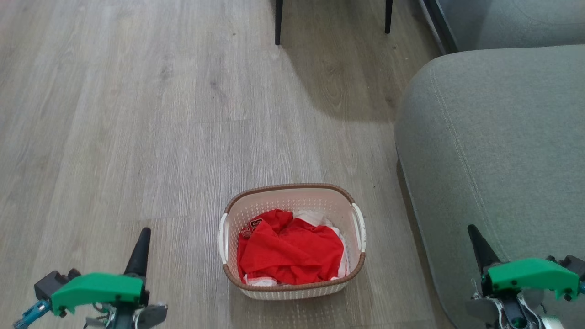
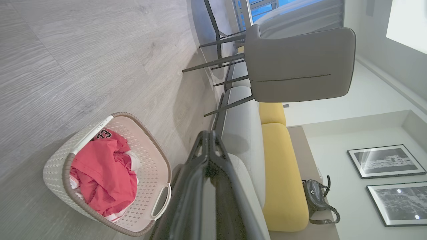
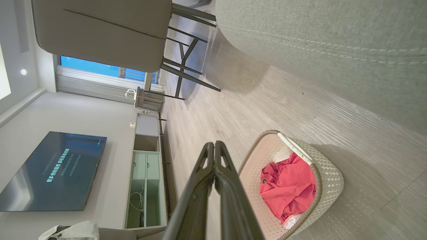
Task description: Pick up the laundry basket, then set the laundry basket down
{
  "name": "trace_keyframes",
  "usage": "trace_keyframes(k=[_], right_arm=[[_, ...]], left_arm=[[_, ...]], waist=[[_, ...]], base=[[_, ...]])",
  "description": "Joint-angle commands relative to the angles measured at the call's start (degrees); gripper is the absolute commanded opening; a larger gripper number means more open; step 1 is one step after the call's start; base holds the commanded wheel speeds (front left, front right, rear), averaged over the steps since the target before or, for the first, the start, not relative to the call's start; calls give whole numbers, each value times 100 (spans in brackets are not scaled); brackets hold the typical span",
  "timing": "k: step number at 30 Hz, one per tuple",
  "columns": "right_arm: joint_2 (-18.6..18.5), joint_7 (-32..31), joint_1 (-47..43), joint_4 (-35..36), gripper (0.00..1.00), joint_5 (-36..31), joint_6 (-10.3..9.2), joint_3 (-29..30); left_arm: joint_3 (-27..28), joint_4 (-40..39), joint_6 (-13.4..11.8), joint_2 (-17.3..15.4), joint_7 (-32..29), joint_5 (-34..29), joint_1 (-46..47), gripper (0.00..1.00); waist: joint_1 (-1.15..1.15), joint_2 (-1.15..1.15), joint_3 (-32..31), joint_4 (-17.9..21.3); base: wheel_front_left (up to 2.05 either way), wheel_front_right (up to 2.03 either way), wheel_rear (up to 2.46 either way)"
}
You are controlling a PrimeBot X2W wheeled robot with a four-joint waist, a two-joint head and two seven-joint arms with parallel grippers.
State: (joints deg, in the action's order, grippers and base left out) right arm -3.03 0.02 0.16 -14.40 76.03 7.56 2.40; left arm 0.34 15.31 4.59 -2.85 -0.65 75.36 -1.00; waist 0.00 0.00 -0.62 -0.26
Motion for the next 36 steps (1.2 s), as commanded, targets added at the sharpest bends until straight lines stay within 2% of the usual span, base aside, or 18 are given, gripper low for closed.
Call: trace_keyframes(k=[1,26,36], right_arm=[[-124,-59,337,153,0,213,-6,-30],[-122,-495,584,49,0,1762,-8,221],[-107,-516,587,47,0,1753,-8,244]], left_arm=[[194,-173,69,-80,-63,205,398,0],[515,-129,289,-78,-499,1755,709,0],[530,-129,290,-68,-512,1754,712,0]], waist=[[0,0,6,2],[0,0,79,26],[0,0,80,26]], base=[[0,0,0],[0,0,0],[0,0,0]])
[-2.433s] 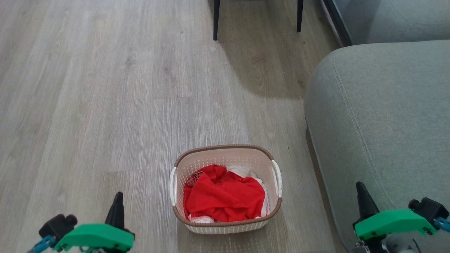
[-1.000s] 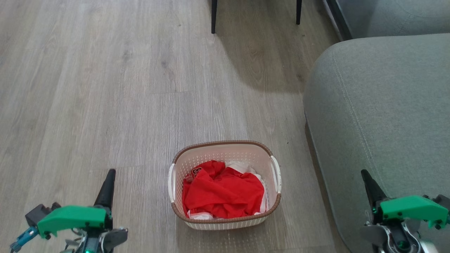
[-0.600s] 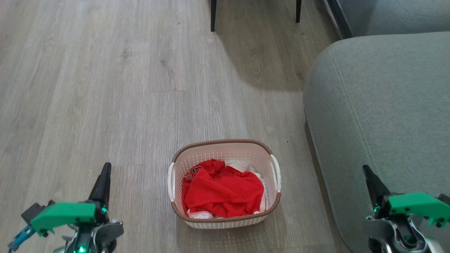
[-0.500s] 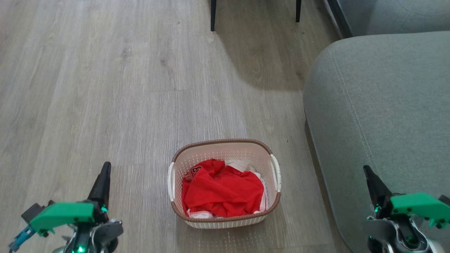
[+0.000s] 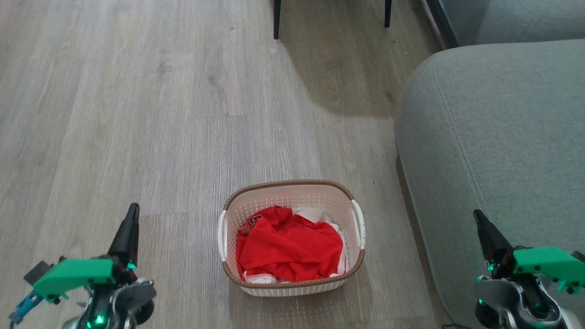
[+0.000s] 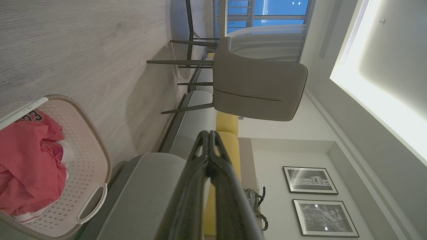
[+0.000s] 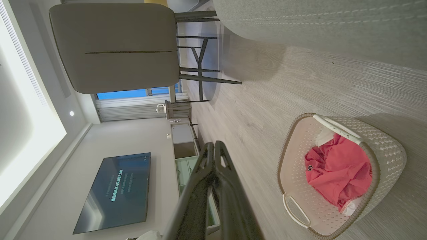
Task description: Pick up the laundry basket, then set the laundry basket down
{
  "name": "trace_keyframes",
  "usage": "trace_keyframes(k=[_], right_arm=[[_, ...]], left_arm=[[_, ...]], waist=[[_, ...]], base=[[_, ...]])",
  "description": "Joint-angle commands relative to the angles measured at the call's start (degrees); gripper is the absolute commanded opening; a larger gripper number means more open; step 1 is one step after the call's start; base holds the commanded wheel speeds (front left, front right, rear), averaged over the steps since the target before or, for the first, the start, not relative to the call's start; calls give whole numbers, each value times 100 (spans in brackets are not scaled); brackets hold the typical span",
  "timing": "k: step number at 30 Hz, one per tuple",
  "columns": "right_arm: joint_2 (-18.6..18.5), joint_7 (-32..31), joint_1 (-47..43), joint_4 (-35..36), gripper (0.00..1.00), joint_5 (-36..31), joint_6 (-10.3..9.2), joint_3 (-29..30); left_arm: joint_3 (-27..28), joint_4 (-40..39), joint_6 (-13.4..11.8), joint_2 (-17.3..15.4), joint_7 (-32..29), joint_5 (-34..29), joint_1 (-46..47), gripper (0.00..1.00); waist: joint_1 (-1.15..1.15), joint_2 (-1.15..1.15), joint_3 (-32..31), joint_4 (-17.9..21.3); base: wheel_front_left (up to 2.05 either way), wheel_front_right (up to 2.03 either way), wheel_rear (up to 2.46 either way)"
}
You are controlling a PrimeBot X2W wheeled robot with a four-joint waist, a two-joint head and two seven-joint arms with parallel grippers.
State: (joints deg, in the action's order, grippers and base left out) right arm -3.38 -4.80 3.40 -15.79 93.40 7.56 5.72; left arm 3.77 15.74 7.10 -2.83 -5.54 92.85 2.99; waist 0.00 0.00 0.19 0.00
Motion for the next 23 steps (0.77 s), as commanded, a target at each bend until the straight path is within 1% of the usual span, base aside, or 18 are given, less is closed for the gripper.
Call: trace_keyframes(k=[1,23], right_arm=[[-70,-36,263,186,0,14,-8,-85],[-42,-68,266,184,0,-19,-8,-46]], left_arm=[[187,-172,38,-70,-25,4,312,0],[211,-171,38,-53,-43,-16,314,0]], waist=[[0,0,-1,0],[0,0,-1,0]], base=[[0,0,0],[0,0,0]])
